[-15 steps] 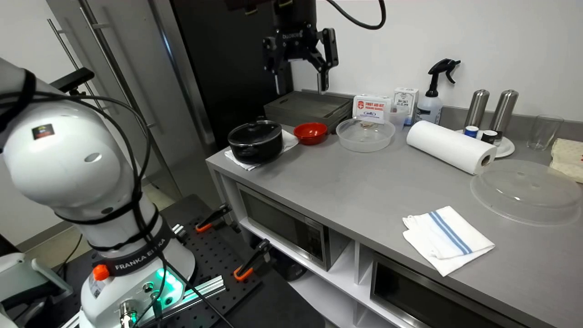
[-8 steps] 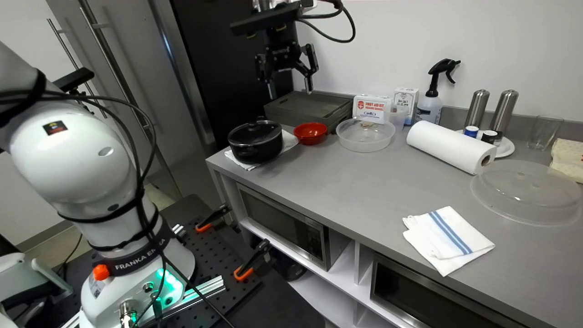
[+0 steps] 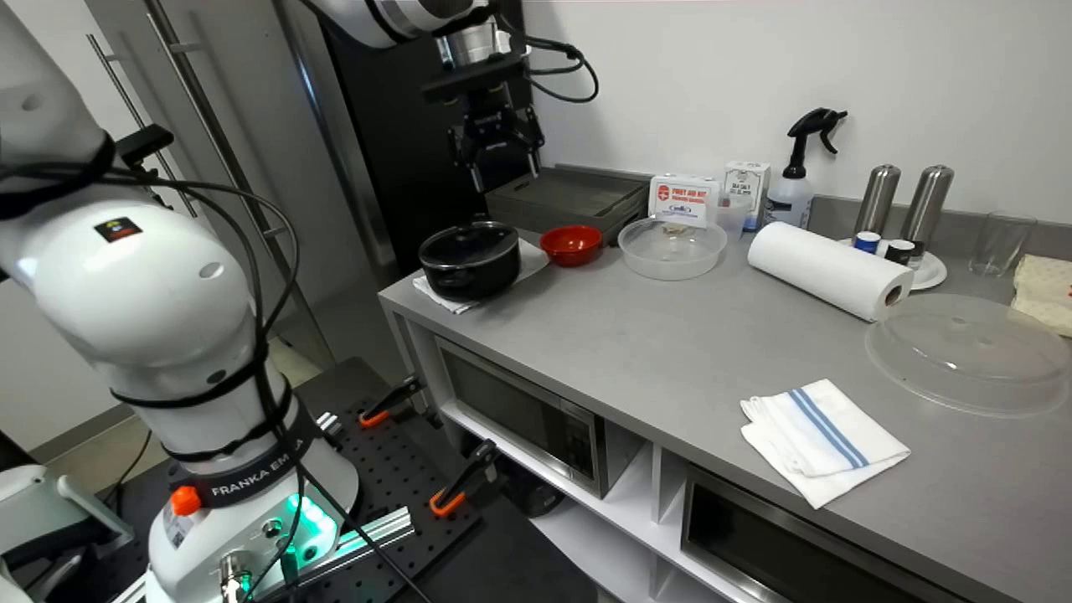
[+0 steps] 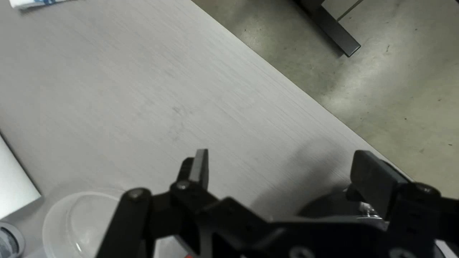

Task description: Remove the glass lid from the black pot

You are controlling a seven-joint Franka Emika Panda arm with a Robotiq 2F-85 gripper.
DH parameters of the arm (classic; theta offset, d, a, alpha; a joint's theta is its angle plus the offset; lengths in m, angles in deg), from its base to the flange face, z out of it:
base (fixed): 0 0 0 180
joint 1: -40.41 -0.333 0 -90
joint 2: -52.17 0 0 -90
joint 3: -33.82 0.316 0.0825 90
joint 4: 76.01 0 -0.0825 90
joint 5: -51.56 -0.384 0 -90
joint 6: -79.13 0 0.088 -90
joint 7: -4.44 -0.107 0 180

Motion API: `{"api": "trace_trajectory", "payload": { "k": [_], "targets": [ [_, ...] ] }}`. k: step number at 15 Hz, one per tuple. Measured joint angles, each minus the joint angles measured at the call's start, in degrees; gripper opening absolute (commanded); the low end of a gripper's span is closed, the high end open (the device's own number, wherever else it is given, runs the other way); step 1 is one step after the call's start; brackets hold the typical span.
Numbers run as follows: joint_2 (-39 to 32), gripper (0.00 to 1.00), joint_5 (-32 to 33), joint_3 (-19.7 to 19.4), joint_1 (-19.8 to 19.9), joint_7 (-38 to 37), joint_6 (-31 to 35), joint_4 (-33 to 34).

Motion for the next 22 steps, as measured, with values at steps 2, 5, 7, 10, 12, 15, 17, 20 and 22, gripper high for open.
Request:
{"api": "trace_trajectory", "payload": {
  "k": [2, 5, 7, 10, 12, 15, 17, 20, 22],
  "targets": [
    [-4.00, 1.00, 0.03, 2.01, -0.81, -0.55, 0.53, 2.81],
    [-10.18, 1.00, 0.19, 4.37, -1.90, -1.41, 0.78, 7.58],
    [-14.31, 1.00, 0.29, 5.52, -2.56, -1.57, 0.90, 10.88],
    [-20.28, 1.00, 0.27, 6.81, -3.40, -1.57, 0.95, 15.67],
    [-24.08, 1.00, 0.27, 7.50, -3.98, -1.56, 1.03, 18.65],
    [-29.31, 1.00, 0.27, 8.27, -5.00, -1.53, 1.26, 22.60],
    [-32.54, 1.00, 0.27, 8.84, -5.77, -1.46, 1.61, 24.84],
    [-36.28, 1.00, 0.26, 9.87, -6.97, -1.32, 2.02, 27.36],
    [-38.09, 1.00, 0.26, 10.44, -8.03, -1.29, 2.15, 28.68]
  ]
}}
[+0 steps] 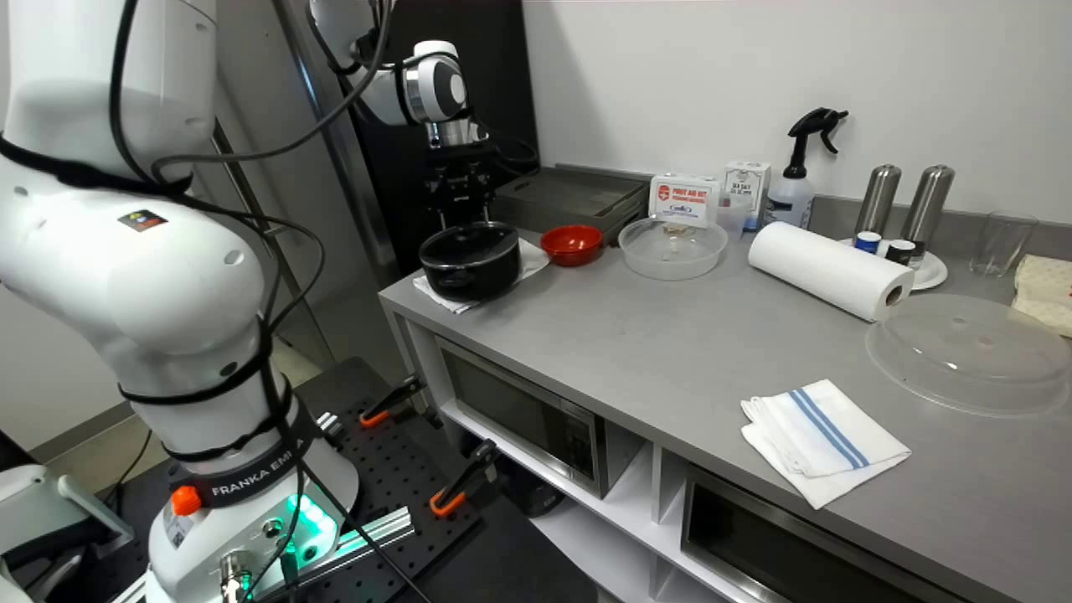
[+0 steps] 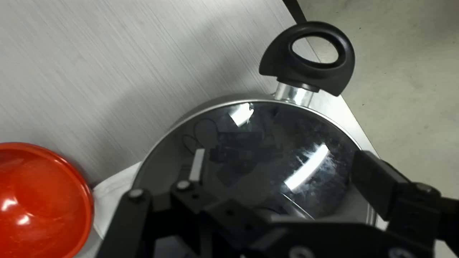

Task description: Remove the glass lid from the black pot

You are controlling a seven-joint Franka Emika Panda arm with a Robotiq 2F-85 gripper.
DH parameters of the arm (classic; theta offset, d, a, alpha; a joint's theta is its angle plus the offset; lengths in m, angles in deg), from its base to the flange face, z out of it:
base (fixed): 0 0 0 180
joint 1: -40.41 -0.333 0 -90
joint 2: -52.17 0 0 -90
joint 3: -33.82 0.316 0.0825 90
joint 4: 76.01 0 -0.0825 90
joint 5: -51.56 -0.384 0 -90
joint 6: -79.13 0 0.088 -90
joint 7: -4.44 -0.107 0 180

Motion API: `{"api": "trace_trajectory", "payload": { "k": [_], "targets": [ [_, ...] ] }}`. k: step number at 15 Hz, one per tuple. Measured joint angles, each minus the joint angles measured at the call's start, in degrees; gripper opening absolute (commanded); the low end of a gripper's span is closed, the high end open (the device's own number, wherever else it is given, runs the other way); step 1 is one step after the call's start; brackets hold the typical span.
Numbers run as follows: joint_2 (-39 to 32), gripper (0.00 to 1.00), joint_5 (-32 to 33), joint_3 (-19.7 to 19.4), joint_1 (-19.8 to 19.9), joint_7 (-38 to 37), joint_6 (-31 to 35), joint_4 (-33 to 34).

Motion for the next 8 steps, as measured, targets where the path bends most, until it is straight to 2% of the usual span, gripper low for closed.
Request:
{"api": "trace_trajectory", "payload": {
  "k": [8],
  "targets": [
    [-4.71, 1.00, 0.00, 1.40, -3.78, 0.37, 0.06, 5.17]
  ]
}}
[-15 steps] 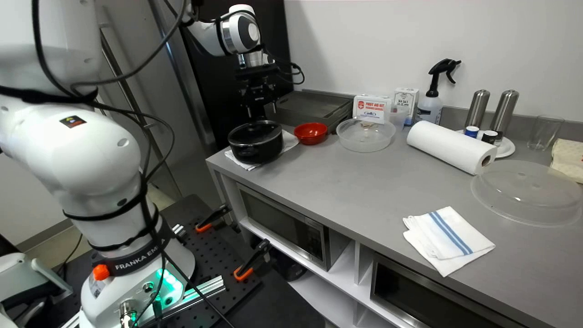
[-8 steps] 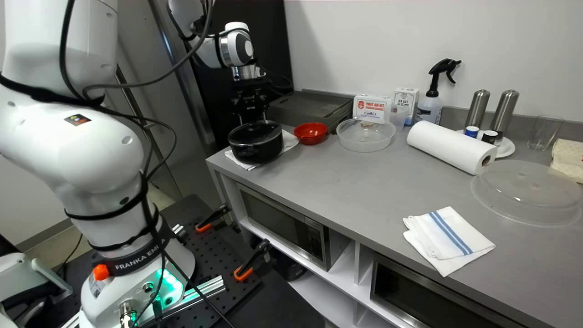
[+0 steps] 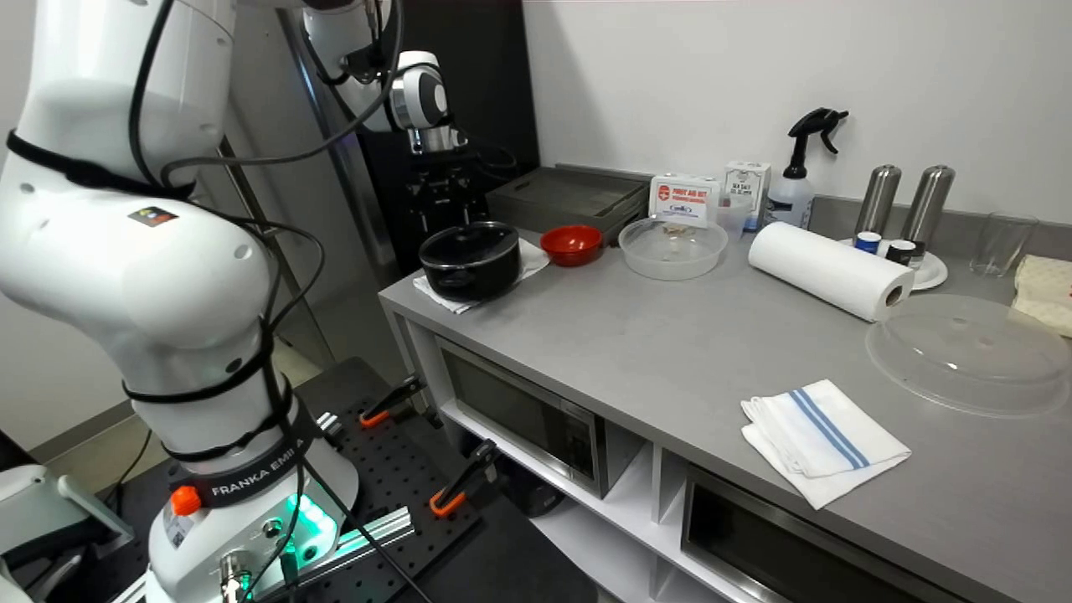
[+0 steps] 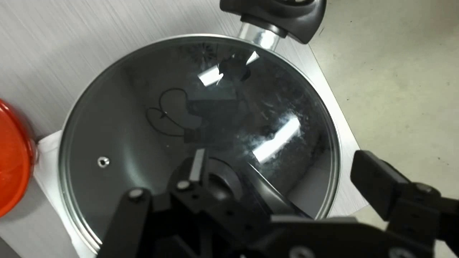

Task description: Remove the glass lid from the black pot

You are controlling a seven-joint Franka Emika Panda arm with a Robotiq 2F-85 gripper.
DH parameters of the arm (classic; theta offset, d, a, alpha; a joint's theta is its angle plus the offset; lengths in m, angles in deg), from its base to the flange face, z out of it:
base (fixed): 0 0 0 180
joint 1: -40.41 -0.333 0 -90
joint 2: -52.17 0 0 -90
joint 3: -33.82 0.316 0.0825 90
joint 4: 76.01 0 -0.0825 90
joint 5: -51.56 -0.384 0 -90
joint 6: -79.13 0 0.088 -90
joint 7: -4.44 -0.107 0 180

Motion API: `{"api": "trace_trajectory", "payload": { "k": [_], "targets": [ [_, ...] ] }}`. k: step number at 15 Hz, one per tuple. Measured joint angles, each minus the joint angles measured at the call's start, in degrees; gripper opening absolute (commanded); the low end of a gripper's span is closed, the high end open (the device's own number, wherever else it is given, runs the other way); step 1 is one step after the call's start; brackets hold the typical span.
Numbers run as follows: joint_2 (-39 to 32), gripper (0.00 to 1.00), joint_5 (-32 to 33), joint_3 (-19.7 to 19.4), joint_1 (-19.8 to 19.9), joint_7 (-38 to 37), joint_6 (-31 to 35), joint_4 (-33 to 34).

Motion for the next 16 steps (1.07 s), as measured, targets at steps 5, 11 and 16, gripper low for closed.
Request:
{"api": "trace_trajectory", "payload": {
  "k": [5, 11, 16],
  "targets": [
    [-2.58, 1.00, 0.00, 0.34, -0.41, 1.02, 0.97, 4.03],
    [-6.88, 1.00, -0.07, 0.00, 0.29, 2.55, 1.29, 9.20],
    [-9.89, 0.81, -0.08, -0.14, 0.91, 2.97, 1.29, 12.15]
  ]
}}
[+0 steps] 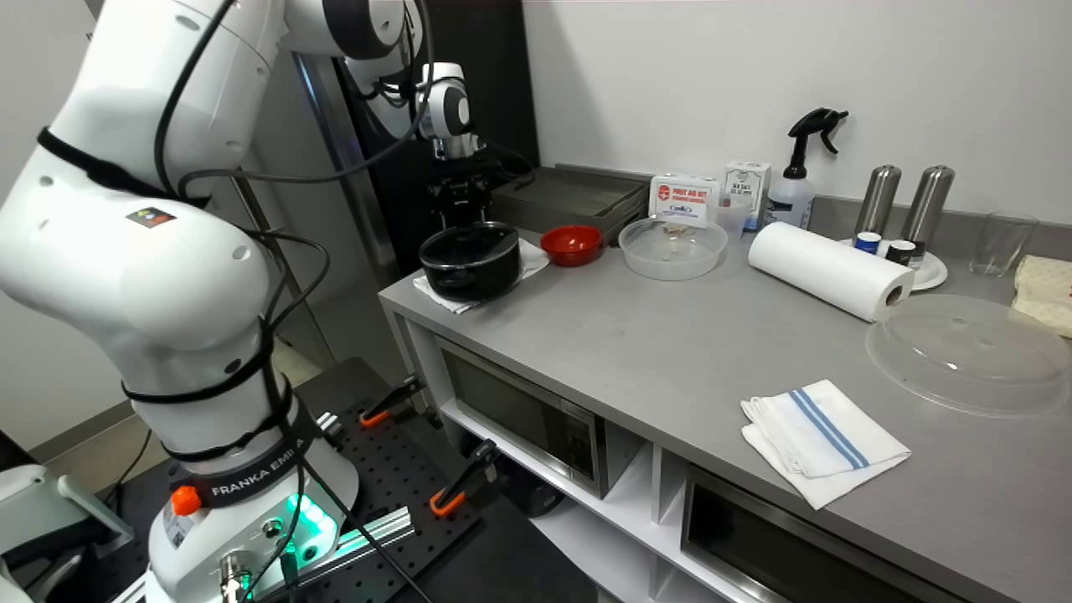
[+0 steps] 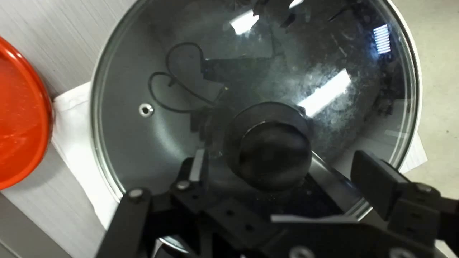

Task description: Remove the glass lid from the black pot

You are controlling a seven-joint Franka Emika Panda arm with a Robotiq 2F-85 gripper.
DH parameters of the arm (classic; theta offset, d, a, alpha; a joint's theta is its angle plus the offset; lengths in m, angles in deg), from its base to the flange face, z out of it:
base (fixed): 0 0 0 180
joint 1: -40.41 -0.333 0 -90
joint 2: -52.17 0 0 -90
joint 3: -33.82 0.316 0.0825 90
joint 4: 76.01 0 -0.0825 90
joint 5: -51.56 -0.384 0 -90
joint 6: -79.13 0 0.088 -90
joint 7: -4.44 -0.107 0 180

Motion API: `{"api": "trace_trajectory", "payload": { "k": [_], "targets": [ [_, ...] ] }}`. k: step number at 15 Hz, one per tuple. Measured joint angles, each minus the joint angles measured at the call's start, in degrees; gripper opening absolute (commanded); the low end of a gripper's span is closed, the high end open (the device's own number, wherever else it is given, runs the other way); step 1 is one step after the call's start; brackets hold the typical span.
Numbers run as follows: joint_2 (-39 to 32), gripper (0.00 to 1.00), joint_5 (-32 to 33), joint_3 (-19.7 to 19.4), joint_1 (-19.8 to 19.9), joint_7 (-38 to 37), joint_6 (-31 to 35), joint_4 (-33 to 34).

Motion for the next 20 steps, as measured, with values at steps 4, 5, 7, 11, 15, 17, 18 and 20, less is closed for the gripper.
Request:
{"api": "trace_trajectory", "payload": {
  "k": [4, 5, 7, 11, 15, 17, 18, 20],
  "targets": [
    [-0.96, 0.54, -0.04, 0.02, 0.03, 0.06, 0.00, 1.17],
    [-0.96, 0.47, -0.04, 0.02, 0.03, 0.07, 0.00, 1.25],
    [-0.96, 0.31, -0.04, 0.02, 0.04, 0.10, 0.00, 1.40],
    [-0.94, 0.25, -0.21, 0.13, 0.05, 0.14, -0.04, 1.50],
    [-0.87, 0.25, -0.21, 0.19, 0.04, 0.17, -0.04, 1.48],
    [-0.47, 0.25, -0.17, 0.26, -0.04, 0.19, -0.04, 1.28],
    [-0.09, 0.25, -0.16, 0.30, -0.11, 0.19, -0.08, 1.09],
    [0.98, 0.25, -0.15, 0.44, -0.27, 0.18, -0.31, 0.71]
  ]
}}
